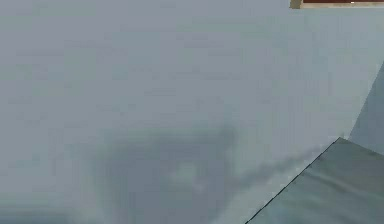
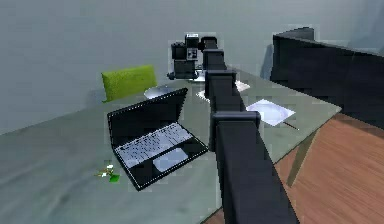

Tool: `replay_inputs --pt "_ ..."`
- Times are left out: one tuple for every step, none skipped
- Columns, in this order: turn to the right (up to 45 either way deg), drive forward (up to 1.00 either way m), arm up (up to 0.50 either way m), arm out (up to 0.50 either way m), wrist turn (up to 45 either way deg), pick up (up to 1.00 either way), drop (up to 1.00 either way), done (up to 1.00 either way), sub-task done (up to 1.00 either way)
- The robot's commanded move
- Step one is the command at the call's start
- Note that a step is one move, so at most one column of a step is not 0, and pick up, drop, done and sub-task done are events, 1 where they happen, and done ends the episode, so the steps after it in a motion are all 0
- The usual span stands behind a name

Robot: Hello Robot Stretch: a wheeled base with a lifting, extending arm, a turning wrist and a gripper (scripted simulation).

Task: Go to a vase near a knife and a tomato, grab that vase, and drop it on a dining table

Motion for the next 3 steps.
replay_inputs --pt "0.0 0.00 0.00 0.00 0.0 0.00 1.00 0.00 0.00" --pt "0.0 0.00 0.00 -0.10 0.0 0.00 0.00 0.00 0.00" --pt "0.0 0.00 0.00 0.00 0.0 0.00 0.00 1.00 0.00"
